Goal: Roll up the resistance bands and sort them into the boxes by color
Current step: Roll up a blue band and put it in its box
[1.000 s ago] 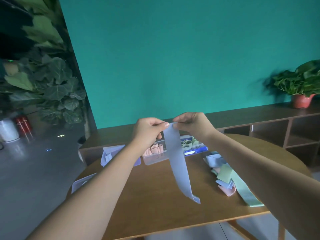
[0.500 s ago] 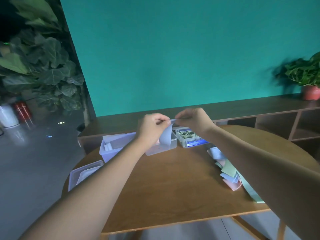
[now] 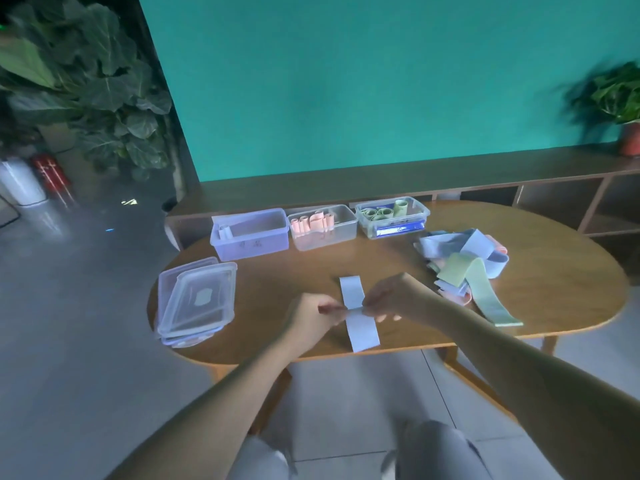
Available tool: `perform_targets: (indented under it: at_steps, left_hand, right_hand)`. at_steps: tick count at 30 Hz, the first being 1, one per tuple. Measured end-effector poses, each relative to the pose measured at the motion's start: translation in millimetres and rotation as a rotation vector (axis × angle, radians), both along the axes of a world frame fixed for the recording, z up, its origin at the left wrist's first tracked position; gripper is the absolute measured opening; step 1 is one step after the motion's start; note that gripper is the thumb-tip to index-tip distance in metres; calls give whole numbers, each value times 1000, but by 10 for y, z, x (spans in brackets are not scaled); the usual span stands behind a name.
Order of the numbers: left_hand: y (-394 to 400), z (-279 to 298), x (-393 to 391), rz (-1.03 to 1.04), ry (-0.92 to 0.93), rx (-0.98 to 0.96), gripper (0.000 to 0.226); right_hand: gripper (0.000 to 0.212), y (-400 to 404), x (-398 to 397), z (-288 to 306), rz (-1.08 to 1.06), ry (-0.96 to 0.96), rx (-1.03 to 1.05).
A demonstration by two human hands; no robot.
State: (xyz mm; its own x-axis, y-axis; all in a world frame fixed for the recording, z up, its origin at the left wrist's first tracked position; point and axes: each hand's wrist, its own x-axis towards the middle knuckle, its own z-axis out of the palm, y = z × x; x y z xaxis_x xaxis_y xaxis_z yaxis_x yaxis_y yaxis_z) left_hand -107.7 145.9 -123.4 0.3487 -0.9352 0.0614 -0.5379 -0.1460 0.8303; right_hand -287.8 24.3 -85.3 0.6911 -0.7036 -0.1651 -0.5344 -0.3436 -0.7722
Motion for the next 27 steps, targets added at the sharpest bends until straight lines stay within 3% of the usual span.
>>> perform_targets:
  at_steps: [10,17,24,27]
  left_hand:
    - [-11,-153,-55,18,98,47,7]
    - [-219,-326,58,17,208,61,7]
    - [-370,-404,173,8,353,38,12]
    - [-398,-397,209,0,397,26,12]
  right_hand:
    - [15,-113,-32,-312,-95,-100,95]
    - [21,-611,355,-727,-286,-84,-160]
    - [32,-1062,770,-1104,-190,-33,-420]
    - [20,-1116,864,-1102,-151,-33,-427]
